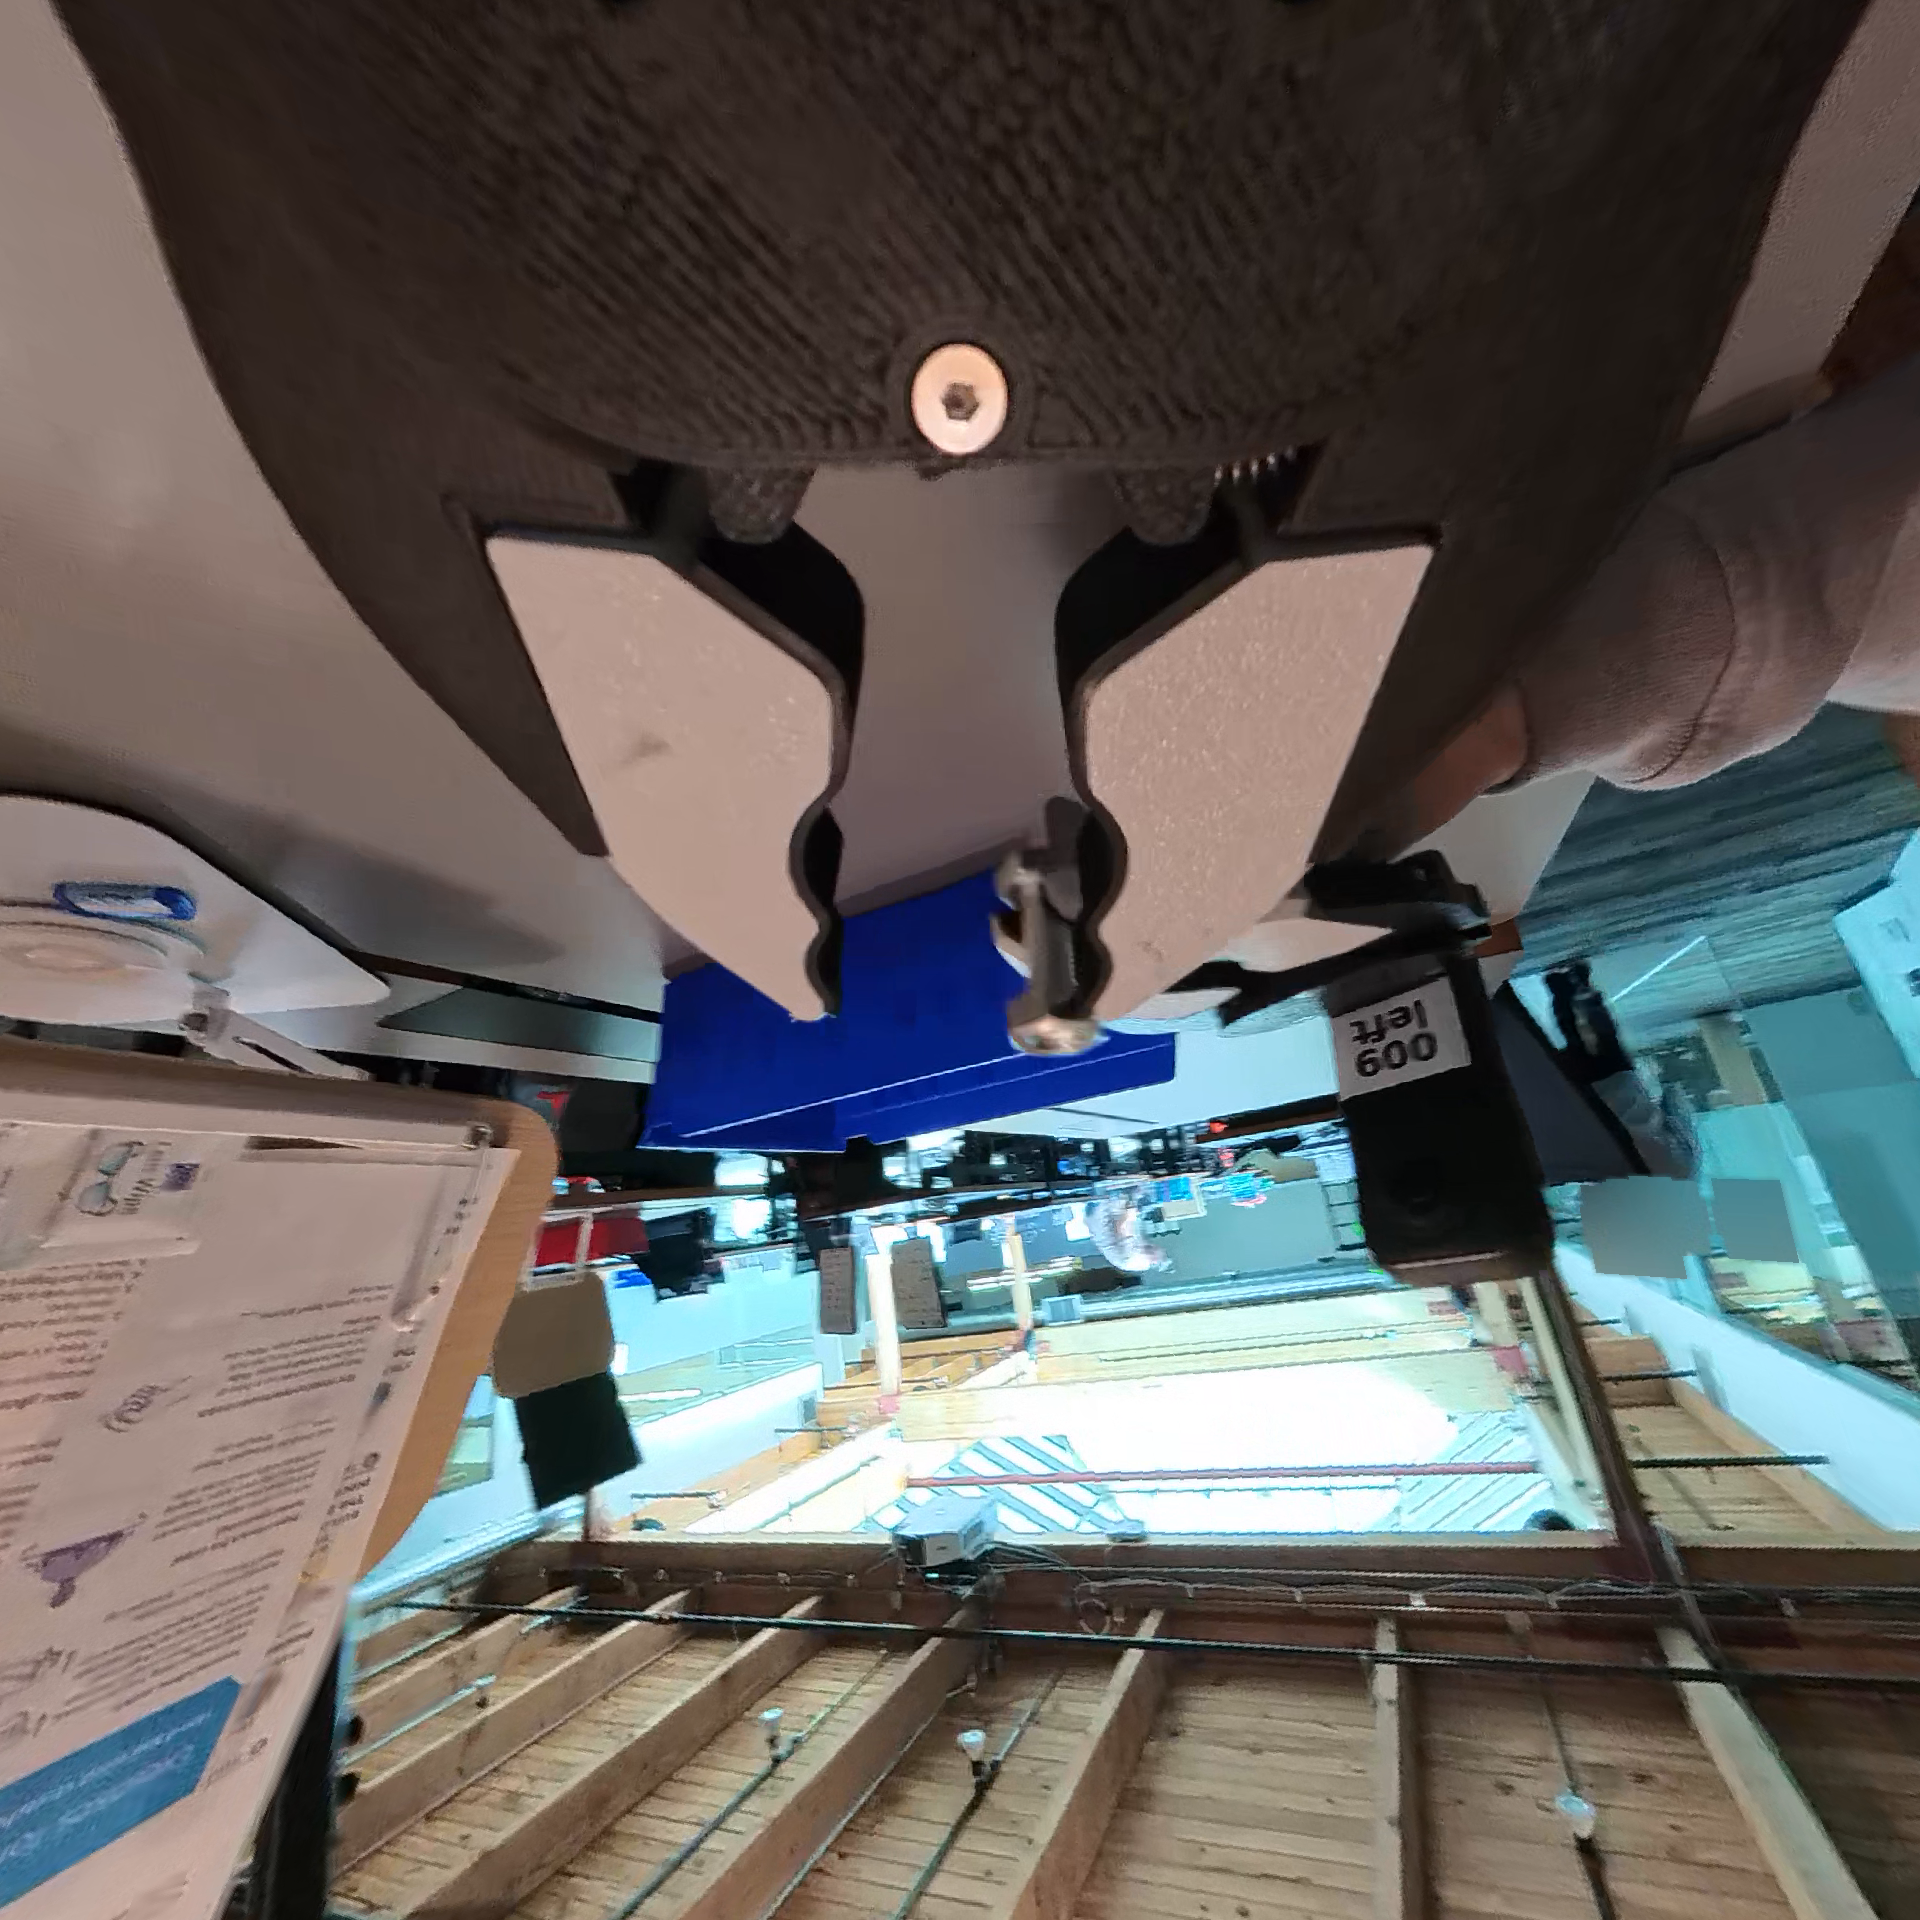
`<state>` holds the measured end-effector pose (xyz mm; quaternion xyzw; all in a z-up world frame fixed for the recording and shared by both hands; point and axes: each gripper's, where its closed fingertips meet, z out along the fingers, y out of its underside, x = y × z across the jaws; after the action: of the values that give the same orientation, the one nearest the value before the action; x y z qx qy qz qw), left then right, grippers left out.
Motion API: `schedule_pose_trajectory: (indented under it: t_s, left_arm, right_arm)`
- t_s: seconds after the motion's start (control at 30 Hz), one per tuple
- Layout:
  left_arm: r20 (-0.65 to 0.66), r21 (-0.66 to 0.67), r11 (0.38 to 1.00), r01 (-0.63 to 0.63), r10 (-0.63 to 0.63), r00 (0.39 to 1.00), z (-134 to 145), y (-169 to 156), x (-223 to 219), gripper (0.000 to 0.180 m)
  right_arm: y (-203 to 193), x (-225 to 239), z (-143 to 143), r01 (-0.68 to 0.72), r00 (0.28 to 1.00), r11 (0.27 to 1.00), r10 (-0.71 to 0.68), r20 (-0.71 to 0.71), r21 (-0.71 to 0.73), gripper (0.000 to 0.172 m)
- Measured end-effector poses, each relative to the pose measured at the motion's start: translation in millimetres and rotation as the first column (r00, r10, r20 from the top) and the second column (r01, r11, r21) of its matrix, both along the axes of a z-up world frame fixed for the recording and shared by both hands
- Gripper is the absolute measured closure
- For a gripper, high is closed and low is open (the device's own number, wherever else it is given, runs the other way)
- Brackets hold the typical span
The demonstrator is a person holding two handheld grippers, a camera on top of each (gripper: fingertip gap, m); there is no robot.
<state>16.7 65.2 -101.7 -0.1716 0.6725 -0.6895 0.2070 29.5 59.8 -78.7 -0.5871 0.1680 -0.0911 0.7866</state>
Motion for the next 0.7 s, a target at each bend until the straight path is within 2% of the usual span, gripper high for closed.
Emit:
schedule_pose_trajectory:
  t_s: [0.07,0.1,0.2,0.3,0.43,0.53,0.63,0.7]
  left_arm:
    - [0.003,-0.07,0.998,0.008,-0.008,1.0,8,7,0,0.172]
    - [-0.002,-0.082,0.997,0.003,-0.003,1.0,8,9,0,0.172]
    - [-0.01,-0.042,0.999,-0.002,0.002,1.0,3,5,1,0.172]
    - [0.0,-0.006,1.0,0.014,-0.014,1.0,0,-3,-2,0.172]
    - [0.016,0.035,0.999,0.022,-0.023,1.0,-3,-10,-4,0.172]
    - [0.014,0.028,0.999,0.022,-0.022,1.0,-2,-9,-4,0.172]
    - [0.006,0.02,1.0,-0.002,0.002,1.0,-2,-4,-1,0.172]
    - [0.008,-0.004,1.0,-0.015,0.015,1.0,1,1,1,0.172]
  right_arm:
    - [-11,18,-9,0.109,0.993,0.994,-0.11,-0.046,-0.026,0.145]
    - [-13,21,-8,0.107,0.992,0.994,-0.108,-0.066,-0.013,0.128]
    - [-8,3,4,-0.011,1.0,0.998,0.012,-0.028,0.064,0.134]
    - [5,-12,5,-0.053,0.998,0.998,0.052,0.043,0.018,0.129]
    - [10,-16,4,-0.045,0.996,0.999,0.046,0.079,-0.014,0.132]
    - [6,-11,4,-0.031,0.998,0.999,0.031,0.048,0.006,0.136]
    - [4,-4,1,-0.016,1.0,1.0,0.016,0.003,0.013,0.128]
    - [2,-2,1,-0.011,1.0,1.0,0.012,-0.019,0.024,0.131]
